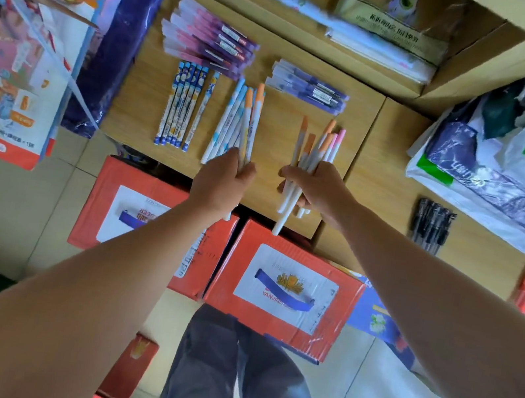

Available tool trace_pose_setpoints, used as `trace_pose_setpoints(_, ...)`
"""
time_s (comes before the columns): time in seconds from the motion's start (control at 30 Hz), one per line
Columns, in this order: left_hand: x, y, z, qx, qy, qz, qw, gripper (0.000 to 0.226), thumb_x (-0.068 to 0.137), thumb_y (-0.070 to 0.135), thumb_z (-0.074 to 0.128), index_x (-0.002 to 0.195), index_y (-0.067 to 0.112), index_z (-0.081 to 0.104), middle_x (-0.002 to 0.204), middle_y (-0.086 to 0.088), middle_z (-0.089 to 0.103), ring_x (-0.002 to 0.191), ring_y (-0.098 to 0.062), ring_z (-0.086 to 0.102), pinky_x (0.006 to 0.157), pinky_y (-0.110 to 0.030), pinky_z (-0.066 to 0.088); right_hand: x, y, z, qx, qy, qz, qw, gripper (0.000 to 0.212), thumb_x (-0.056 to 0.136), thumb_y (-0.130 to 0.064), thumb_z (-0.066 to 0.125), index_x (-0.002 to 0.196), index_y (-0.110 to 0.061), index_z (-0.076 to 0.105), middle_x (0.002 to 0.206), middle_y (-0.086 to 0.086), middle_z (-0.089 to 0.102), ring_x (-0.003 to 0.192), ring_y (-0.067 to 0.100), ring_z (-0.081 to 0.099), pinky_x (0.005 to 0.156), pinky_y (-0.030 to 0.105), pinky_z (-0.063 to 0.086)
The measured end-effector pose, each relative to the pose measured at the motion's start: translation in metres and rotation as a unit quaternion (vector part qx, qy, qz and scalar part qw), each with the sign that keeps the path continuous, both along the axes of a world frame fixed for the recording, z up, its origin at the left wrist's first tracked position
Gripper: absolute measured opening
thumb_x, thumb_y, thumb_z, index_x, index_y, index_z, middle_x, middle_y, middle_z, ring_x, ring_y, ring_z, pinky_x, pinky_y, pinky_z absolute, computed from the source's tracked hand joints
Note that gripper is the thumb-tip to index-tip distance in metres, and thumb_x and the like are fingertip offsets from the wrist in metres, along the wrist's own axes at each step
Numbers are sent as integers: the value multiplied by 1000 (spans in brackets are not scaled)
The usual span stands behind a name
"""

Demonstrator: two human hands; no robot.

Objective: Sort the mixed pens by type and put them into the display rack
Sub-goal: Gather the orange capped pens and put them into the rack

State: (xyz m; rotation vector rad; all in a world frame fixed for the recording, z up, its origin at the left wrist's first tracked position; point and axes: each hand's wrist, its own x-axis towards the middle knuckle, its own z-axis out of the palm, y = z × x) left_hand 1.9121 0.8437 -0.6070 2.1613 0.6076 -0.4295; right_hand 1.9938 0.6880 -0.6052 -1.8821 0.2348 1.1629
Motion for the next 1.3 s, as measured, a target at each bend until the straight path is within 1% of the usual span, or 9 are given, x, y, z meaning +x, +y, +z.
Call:
trace_pose_setpoints(0.2, 4, -45, 55, -106, 58, -12, 993, 20, 101, 27, 43, 94, 9, 49, 67, 0, 58, 54, -11, 52, 47, -15, 38, -21, -52, 53, 53, 14, -175, 983, 21, 94, -23, 58, 102, -5, 63, 95, 15, 73, 56, 13, 51, 43, 17, 38)
trace_pose_setpoints(0.3, 4, -72, 86, -191, 79, -34, 978, 18, 102, 23, 43, 100, 6, 48, 61, -4, 58, 44, -10, 53, 48, -24, 45, -31, -79, 84, 99, 6, -322, 942, 10, 94, -18, 58, 95, -8, 60, 110, 30, 64, 55, 14, 50, 45, 20, 41)
trace_pose_setpoints(0.4, 3, -99, 119, -256, 90, -54, 961, 14, 102, 18, 40, 102, 5, 42, 66, -12, 61, 39, -20, 54, 41, -27, 44, -47, -109, 120, 162, -12, -439, 884, 5, 95, -12, 55, 92, -8, 56, 99, 23, 68, 55, 13, 54, 40, 17, 39)
trace_pose_setpoints(0.53, -2, -142, 166, -298, 125, -87, 942, 11, 102, 20, 41, 95, 11, 40, 69, -15, 63, 40, -25, 54, 41, -27, 46, -78, -151, 160, 185, -62, -510, 838, 19, 98, -15, 50, 94, 0, 60, 73, 7, 71, 35, 9, 31, 36, 17, 27)
trace_pose_setpoints(0.63, -7, -185, 195, -288, 123, -123, 942, 13, 102, 20, 42, 95, 9, 42, 66, -12, 58, 42, -23, 52, 40, -24, 43, -102, -187, 186, 180, -82, -575, 794, 28, 96, -15, 54, 73, -5, 66, 65, 13, 63, 32, 8, 32, 36, 18, 25)
trace_pose_setpoints(0.8, -16, -269, 231, -265, 100, -212, 935, 18, 102, 19, 40, 88, 8, 41, 67, -10, 49, 43, -20, 51, 40, -24, 40, -141, -260, 225, 208, -78, -620, 752, 13, 94, -12, 57, 87, -3, 63, 85, 15, 71, 43, 10, 38, 41, 18, 35)
trace_pose_setpoints(1.0, -40, -401, 269, -151, 62, -317, 934, 17, 100, 22, 42, 83, 17, 41, 66, -6, 54, 43, -20, 50, 39, -23, 38, -190, -383, 264, 157, -127, -662, 722, 24, 94, -15, 58, 72, -7, 56, 49, 3, 54, 34, 9, 40, 37, 19, 30)
trace_pose_setpoints(1.17, -61, -516, 295, -70, 7, -395, 916, 19, 99, 28, 42, 101, 9, 43, 75, -9, 56, 57, -28, 55, 54, -37, 50, -237, -503, 281, 64, -136, -653, 743, 23, 91, -24, 62, 78, -6, 60, 62, 10, 51, 39, 12, 44, 37, 18, 35)
trace_pose_setpoints(1.3, -88, -616, 317, -112, -1, -403, 908, 21, 100, 28, 43, 83, 15, 39, 69, -7, 46, 50, -21, 43, 46, -28, 37, -272, -599, 300, 46, -152, -636, 755, 34, 89, -27, 62, 94, 6, 67, 85, 28, 67, 53, 21, 50, 41, 21, 39)
